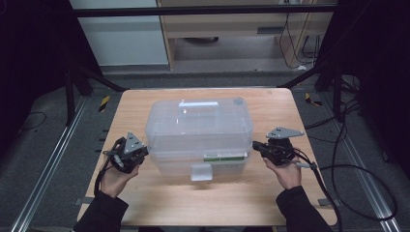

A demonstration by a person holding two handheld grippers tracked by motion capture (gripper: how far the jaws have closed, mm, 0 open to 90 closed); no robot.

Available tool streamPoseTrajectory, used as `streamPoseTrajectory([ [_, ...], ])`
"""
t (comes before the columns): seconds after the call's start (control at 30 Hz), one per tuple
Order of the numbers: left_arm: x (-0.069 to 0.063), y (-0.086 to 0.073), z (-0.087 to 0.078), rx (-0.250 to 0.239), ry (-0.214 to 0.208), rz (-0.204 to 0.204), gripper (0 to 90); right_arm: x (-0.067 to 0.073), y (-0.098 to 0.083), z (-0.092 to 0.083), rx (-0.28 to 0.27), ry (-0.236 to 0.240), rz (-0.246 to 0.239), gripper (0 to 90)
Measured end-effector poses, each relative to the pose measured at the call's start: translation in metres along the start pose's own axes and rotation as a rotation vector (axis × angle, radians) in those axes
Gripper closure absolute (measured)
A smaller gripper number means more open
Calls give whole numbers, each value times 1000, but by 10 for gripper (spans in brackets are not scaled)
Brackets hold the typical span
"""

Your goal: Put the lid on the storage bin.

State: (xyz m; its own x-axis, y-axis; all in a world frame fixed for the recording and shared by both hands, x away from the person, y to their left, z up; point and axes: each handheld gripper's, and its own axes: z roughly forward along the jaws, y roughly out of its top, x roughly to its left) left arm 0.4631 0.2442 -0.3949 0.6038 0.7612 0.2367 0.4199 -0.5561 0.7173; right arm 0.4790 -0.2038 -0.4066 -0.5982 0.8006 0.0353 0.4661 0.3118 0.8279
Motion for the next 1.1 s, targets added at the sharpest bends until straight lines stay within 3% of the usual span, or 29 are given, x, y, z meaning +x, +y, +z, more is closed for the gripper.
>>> streamPoseTrajectory([
  [0.2,0,-2,1,7,0,1,894,2,-2,4,17,-16,-18,900],
  [0.3,2,-4,2,18,20,-3,894,4,-3,5,33,-32,-33,900],
  [0.37,5,-5,2,12,14,-18,893,4,-6,7,41,-44,-45,900],
  [0.43,9,-8,5,28,40,-26,889,2,-7,8,42,-43,-38,900],
  [0.57,16,-17,11,56,51,-69,877,0,-7,6,39,-80,-52,900],
  [0.7,25,-28,19,67,64,-117,849,-8,-13,5,38,-103,-34,884],
  [0.87,35,-38,24,72,99,-164,749,-24,-27,-1,26,-147,-2,770],
  [1.1,48,-52,30,73,166,-235,540,-49,-45,-8,-14,-234,95,445],
])
